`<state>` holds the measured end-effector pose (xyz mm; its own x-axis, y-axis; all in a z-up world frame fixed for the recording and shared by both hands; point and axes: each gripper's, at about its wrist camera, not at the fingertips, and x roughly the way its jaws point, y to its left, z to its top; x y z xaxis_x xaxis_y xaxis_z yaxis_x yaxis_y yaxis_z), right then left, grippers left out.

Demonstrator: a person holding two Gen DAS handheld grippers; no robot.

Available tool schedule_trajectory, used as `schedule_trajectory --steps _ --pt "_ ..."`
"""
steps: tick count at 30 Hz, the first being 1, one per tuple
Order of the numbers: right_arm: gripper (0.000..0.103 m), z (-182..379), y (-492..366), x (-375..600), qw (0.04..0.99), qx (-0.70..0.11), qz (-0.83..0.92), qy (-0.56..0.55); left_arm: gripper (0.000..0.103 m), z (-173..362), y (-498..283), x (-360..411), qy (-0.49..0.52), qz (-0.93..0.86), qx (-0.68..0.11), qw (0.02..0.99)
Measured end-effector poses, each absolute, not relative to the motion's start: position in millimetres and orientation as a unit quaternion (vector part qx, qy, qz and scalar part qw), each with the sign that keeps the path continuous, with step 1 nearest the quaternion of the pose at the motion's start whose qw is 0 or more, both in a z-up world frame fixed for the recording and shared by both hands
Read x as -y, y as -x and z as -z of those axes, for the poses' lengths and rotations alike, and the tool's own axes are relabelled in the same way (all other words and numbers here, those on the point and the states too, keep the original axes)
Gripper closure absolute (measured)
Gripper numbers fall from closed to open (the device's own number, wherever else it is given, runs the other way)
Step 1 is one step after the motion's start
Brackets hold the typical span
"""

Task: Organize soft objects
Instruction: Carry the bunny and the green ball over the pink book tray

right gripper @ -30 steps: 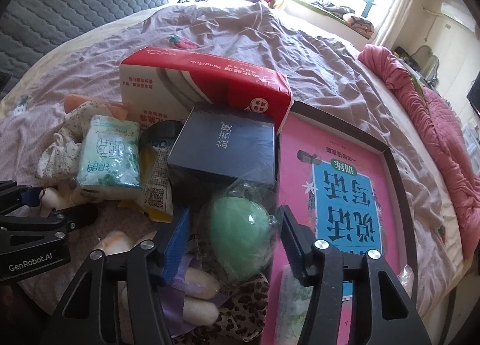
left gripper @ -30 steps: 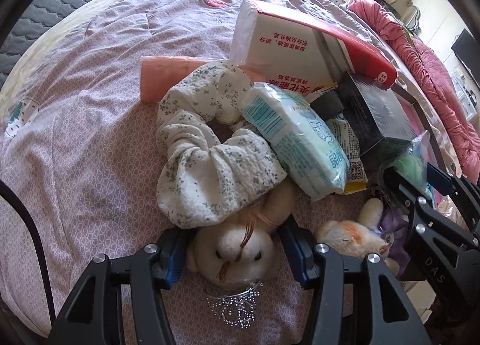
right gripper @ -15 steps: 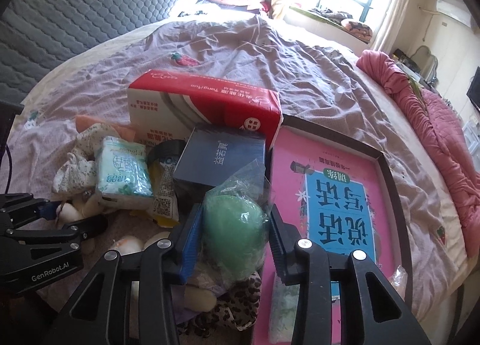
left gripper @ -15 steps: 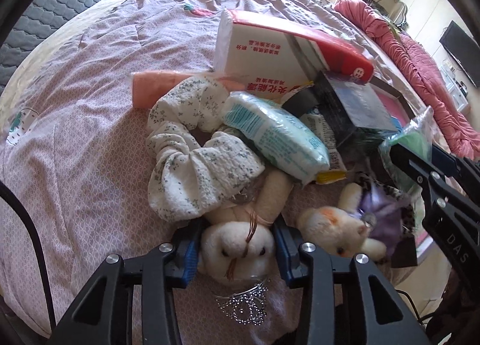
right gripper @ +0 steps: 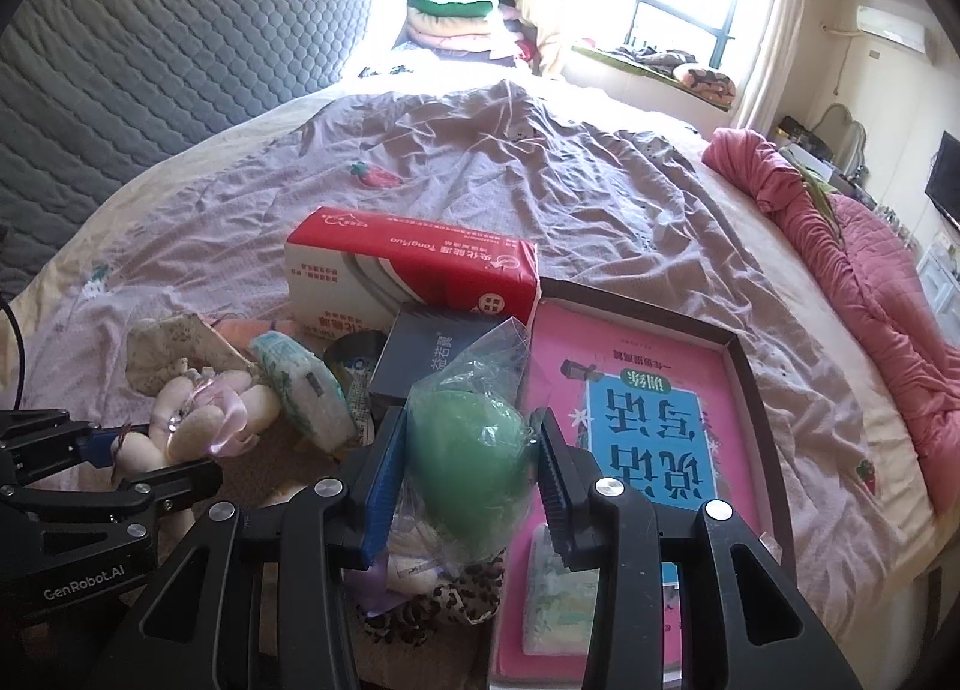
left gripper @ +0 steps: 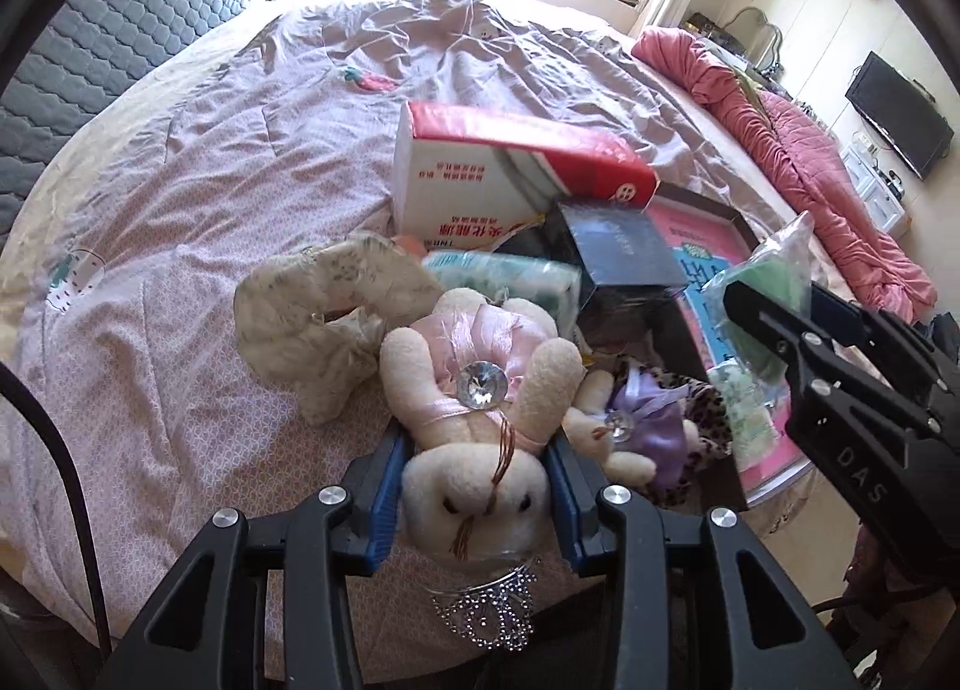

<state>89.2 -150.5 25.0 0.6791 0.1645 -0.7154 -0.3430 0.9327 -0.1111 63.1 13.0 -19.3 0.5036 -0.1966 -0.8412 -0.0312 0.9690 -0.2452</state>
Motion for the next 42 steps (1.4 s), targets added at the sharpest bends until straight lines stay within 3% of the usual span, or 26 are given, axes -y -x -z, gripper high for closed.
schedule_trajectory --steps 42 --pt "0.061 -79.1 -59.7 192.0 0.937 -0.314 -0.118 0.094 0.061 -49.0 -44.5 65.9 0.044 0.089 -0.45 0.887"
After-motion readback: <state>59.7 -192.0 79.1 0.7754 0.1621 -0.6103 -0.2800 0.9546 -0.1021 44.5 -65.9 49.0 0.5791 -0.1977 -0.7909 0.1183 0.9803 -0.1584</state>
